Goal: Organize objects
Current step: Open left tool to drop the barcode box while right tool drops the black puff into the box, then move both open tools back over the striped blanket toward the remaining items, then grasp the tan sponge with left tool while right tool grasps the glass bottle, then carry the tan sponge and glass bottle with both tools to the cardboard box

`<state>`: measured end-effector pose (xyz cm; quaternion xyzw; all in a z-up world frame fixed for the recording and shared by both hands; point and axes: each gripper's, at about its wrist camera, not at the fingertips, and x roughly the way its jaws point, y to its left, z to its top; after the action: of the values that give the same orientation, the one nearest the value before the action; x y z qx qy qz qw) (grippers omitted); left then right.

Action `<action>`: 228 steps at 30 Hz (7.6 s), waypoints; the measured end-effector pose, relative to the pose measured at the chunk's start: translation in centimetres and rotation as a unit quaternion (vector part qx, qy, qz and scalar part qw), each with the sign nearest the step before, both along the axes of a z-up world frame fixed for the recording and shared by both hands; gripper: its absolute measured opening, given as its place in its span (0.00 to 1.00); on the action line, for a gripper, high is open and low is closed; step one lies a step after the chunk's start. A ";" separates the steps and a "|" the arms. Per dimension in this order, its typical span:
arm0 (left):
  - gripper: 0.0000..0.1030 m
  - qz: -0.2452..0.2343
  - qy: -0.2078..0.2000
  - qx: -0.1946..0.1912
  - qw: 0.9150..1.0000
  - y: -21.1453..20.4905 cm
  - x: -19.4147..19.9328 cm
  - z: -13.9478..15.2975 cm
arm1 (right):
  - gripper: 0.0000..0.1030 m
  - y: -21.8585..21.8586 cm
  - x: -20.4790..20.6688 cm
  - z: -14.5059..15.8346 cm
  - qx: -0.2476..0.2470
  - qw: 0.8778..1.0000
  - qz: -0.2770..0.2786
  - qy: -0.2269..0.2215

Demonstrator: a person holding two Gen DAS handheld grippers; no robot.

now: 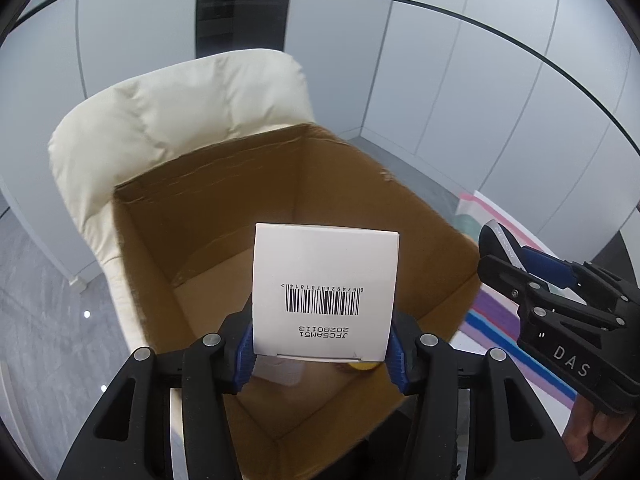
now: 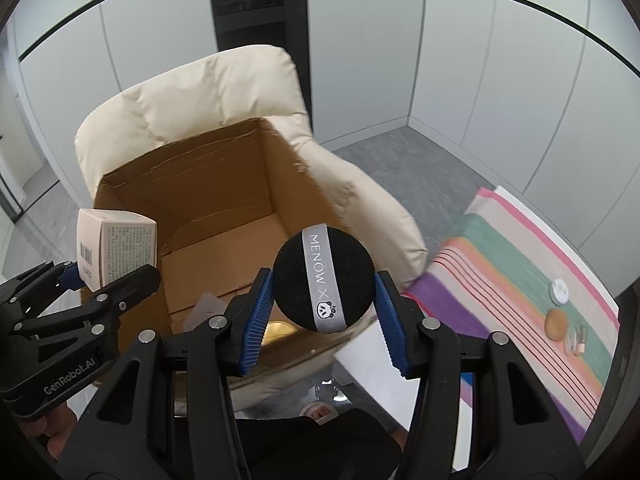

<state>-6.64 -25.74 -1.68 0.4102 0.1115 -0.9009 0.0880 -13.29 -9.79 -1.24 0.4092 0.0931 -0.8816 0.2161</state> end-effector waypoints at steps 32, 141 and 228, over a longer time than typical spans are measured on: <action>1.00 0.077 0.012 -0.027 0.997 -5.6 2.3 0.9 | 0.88 -5.7 1.1 -0.3 0.033 0.999 0.029 0.024; 0.99 -0.313 -0.035 -0.063 0.947 42.3 -12.7 -7.6 | 1.00 44.4 -0.3 -9.1 0.040 0.932 -0.355 -0.057; 0.55 -0.317 0.012 -0.022 0.948 40.4 -5.2 0.1 | 0.28 39.9 3.1 -0.9 -0.005 0.948 -0.316 -0.035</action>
<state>-11.87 14.62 -1.62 0.4116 -0.0428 -0.8894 -0.1944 -10.23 30.10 -2.10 0.4475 -0.0532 -0.8901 -0.0680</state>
